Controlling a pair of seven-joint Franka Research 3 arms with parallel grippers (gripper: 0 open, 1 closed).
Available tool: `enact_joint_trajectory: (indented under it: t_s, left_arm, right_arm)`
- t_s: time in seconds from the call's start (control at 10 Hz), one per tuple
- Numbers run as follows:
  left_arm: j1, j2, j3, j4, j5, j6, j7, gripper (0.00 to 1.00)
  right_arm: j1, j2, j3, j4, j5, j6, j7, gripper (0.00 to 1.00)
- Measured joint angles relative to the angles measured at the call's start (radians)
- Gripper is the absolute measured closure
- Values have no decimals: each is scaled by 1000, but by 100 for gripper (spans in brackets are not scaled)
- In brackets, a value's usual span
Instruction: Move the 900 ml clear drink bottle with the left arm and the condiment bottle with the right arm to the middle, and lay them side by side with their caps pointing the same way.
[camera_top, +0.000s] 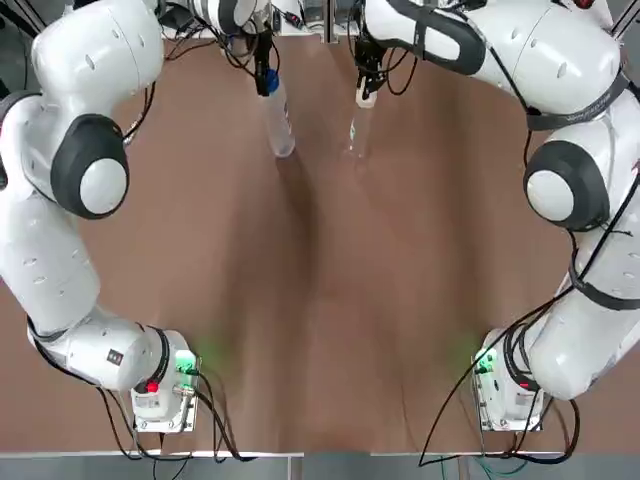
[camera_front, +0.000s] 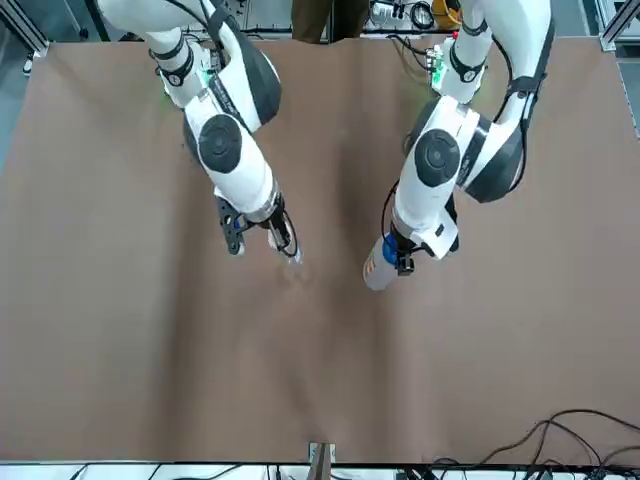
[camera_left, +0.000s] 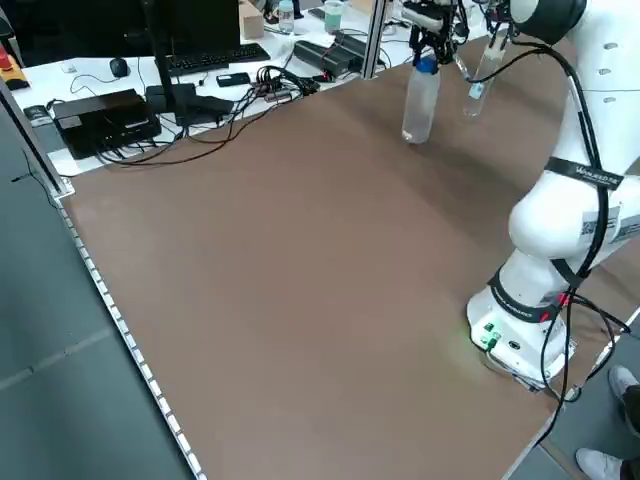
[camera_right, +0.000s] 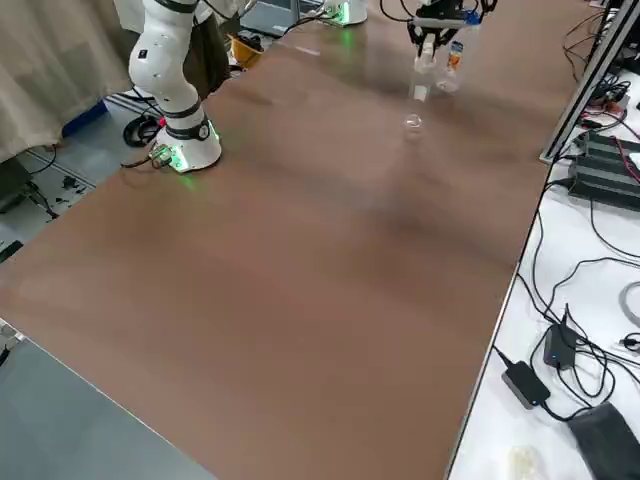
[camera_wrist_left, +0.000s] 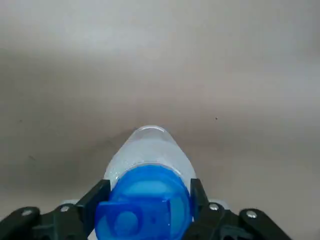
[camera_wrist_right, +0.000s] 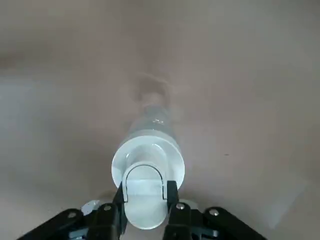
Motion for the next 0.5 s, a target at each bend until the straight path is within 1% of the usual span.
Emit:
enact_joint_trajectory:
  t_s: [0.2,0.5]
  left_arm:
    - [0,4,2,0,0,0,0,30]
    - [0,9,4,0,0,0,0,30]
  right_arm:
    - [19,7,-1,0,-18,-1,47,67]
    - [35,15,-2,0,-29,1,66,67]
